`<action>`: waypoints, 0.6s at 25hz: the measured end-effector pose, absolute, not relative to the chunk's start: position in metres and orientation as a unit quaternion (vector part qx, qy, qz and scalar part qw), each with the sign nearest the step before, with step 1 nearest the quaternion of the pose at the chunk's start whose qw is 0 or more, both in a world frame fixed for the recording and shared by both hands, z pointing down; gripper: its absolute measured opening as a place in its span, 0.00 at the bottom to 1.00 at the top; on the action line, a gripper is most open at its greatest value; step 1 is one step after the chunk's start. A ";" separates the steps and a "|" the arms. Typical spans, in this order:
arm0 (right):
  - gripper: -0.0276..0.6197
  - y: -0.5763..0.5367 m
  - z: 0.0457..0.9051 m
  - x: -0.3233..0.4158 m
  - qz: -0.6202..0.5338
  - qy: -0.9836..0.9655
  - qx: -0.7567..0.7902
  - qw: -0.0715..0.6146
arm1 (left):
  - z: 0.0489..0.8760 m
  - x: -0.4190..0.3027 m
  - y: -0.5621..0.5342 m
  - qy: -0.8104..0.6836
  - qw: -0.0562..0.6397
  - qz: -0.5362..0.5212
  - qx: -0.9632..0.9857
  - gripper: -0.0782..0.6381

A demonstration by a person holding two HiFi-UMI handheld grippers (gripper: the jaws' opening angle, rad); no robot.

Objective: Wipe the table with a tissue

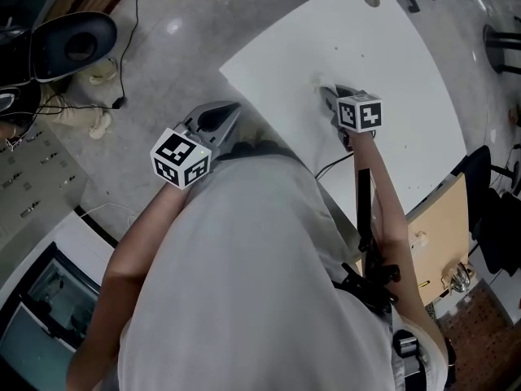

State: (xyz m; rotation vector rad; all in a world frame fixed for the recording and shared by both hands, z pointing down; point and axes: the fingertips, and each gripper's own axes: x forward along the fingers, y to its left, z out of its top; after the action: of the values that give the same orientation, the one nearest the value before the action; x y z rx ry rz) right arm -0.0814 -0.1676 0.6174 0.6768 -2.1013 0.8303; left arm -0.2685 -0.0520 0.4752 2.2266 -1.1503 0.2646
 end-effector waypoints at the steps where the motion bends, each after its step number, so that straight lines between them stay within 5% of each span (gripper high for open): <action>1: 0.11 -0.169 0.617 -0.075 0.320 -0.822 0.277 0.382 | 0.474 -0.264 -0.054 -0.428 0.304 0.103 0.845 0.12; 7: 0.11 -0.159 0.620 -0.055 0.276 -0.821 0.298 0.400 | 0.471 -0.233 -0.067 -0.397 0.292 0.123 0.861 0.12; 15: 0.11 -0.101 0.621 -0.156 0.167 -0.878 0.172 0.414 | 0.468 -0.211 -0.071 -0.386 0.281 0.154 0.865 0.12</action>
State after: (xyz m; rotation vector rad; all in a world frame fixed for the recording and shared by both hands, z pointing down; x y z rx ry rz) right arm -0.1562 -0.1010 0.6206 0.4311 -2.2081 0.4189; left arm -0.2113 -0.0712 0.4681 2.3187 -1.0333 0.4130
